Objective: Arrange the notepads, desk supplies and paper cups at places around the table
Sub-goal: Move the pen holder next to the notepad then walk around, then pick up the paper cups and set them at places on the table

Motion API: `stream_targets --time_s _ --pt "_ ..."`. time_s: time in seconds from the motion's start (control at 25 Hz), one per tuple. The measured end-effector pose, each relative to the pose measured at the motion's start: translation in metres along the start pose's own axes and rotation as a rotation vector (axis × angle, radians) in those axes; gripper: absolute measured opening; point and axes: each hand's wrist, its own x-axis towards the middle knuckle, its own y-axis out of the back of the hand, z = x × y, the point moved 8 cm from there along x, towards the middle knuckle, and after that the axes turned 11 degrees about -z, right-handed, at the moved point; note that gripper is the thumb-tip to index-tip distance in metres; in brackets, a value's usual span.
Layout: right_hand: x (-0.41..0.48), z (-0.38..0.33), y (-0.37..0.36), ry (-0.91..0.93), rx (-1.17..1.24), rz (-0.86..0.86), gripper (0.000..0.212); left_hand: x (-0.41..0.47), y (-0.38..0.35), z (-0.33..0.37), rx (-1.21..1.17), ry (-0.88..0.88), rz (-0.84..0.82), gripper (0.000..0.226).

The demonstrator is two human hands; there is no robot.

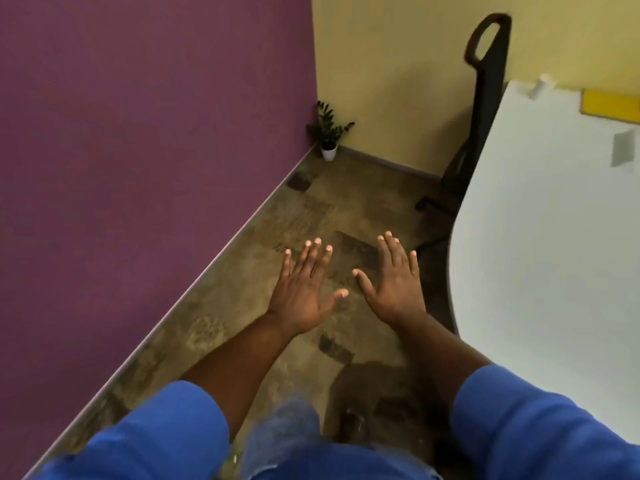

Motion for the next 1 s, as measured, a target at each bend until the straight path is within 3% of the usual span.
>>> stream_targets --time_s 0.24,0.44,0.72,1.0 --pt "0.14 0.06 0.027 -0.201 -0.036 0.069 0.086 0.199 0.043 -0.011 0.038 -0.241 0.018 0.091" --pt "0.216 0.122 0.043 -0.488 -0.048 0.157 0.084 0.348 0.062 0.006 0.082 -0.516 -0.061 0.092" --pt "0.28 0.198 0.087 -0.757 -0.062 0.269 0.084 0.506 0.101 0.084 0.163 -0.807 -0.037 0.093" --pt "0.35 0.336 0.128 -0.931 -0.045 0.361 0.085 0.658 0.127 0.204 0.171 -1.002 -0.019 0.091"
